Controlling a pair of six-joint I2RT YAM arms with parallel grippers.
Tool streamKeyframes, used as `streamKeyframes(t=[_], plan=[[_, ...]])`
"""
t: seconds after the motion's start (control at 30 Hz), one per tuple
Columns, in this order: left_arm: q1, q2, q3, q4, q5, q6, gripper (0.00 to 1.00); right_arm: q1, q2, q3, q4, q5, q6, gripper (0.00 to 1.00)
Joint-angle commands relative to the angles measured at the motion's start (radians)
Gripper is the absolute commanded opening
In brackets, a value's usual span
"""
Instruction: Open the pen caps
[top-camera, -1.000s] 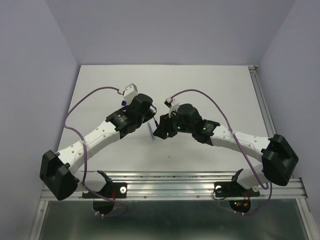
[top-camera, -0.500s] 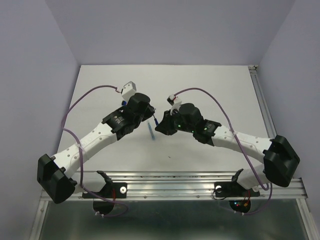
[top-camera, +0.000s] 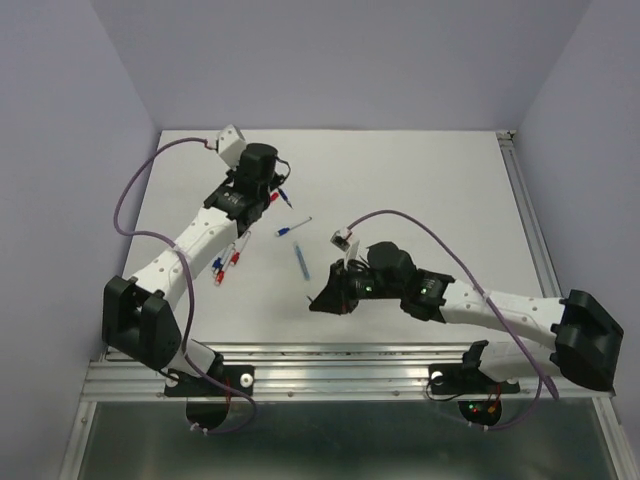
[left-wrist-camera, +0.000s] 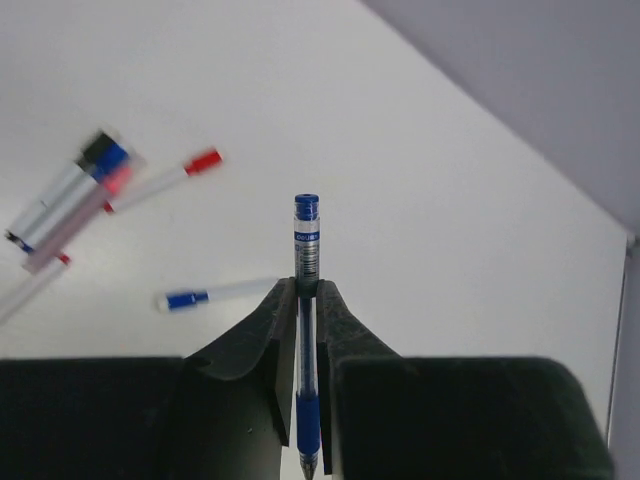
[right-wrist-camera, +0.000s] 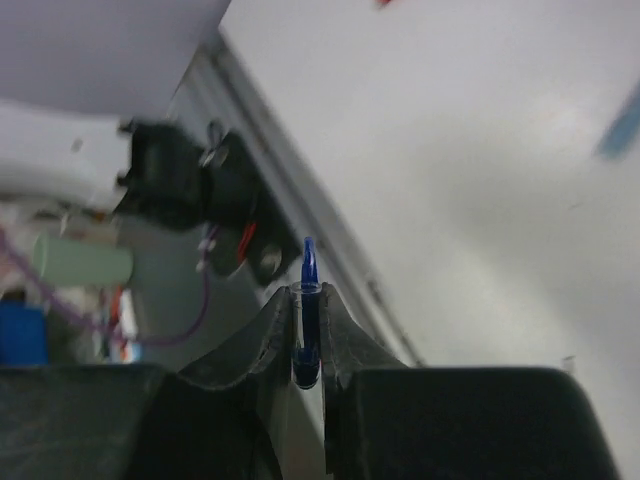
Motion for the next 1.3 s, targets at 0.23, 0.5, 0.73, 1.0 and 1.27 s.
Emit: streamKeyframes(t=[0.23, 0.5, 0.73, 1.0, 1.27], plan=[[0.291, 0.060, 0.097, 0.225, -0.121, 0.184, 0.00, 0.083, -0.187, -0.034, -0.146, 0.054, 0.010, 0.01], [0.389, 0.161, 0.114, 0.248, 0.169, 0.612, 0.00, -0.266, -0.181, 0.015, -0.372, 0.271, 0.004, 0.01], [0.491, 0.371, 0.311, 0.098, 0.335, 0.818, 0.00, -0.456, -0.007, 0.107, -0.432, 0.435, -0.081, 0.05], [0.540, 0.551, 0.457, 0.033, 0.362, 1.011, 0.00, -0.542, 0.148, 0.159, -0.393, 0.421, -0.168, 0.09], [0.543, 0.618, 0.440, 0.039, 0.327, 1.099, 0.00, -0.544, 0.240, 0.150, -0.344, 0.383, -0.214, 0.15]])
